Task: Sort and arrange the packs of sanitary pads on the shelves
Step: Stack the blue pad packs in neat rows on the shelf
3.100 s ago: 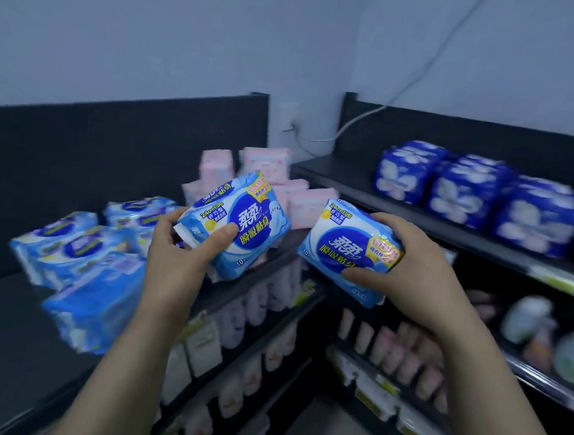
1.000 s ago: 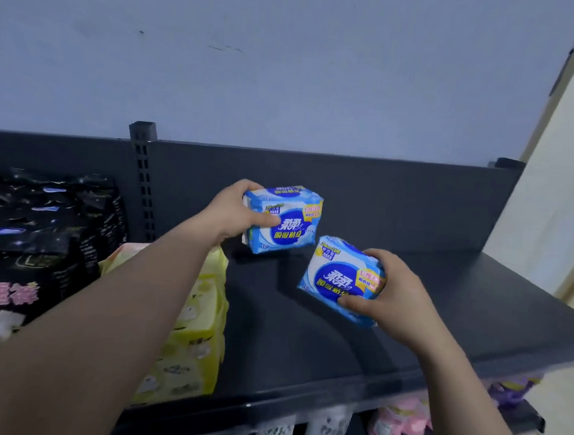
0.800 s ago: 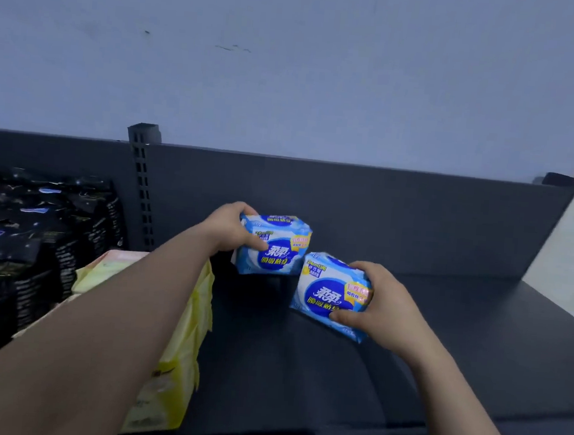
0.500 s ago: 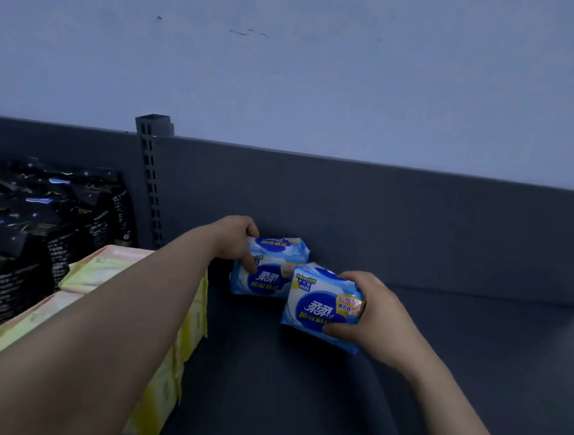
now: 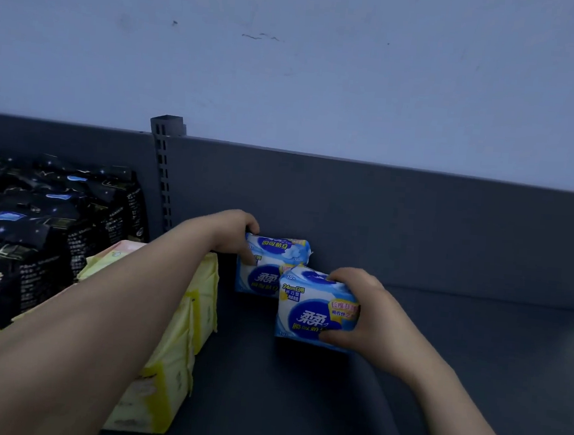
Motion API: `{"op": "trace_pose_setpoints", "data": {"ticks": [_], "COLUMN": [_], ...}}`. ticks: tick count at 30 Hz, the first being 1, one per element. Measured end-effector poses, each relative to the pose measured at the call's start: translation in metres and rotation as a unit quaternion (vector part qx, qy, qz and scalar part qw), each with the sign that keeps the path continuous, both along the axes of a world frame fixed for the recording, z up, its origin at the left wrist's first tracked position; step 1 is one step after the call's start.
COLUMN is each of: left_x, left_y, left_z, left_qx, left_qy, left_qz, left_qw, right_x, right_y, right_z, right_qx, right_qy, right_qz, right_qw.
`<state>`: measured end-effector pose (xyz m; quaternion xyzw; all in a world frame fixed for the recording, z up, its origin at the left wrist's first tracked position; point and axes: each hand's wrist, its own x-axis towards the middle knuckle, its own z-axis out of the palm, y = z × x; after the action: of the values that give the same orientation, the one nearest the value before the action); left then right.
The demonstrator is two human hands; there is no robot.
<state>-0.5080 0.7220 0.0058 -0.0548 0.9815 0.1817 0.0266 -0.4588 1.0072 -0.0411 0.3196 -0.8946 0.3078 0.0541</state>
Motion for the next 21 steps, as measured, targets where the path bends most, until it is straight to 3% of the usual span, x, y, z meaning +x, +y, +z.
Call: {"op": "trace_pose_setpoints", "data": {"ticks": [12, 21], "left_x": [0.008, 0.023], "left_y": [0.005, -0.006], "left_z": [-0.006, 0.016], "left_qx": [0.076, 0.049], "left_qy": [0.035, 0.093], "left_qz": [-0.007, -0.037], "left_qw": [0.996, 0.994], "right_x": [0.002, -0.004], "right_y": [-0.032, -0.055], "right_z": [-0.015, -0.032], "right_qx": [-0.020, -0.018], "right_qy": [0.038, 0.012], "right_qz": [0.018, 0.022], "right_qw": [0.999, 1.000]}}
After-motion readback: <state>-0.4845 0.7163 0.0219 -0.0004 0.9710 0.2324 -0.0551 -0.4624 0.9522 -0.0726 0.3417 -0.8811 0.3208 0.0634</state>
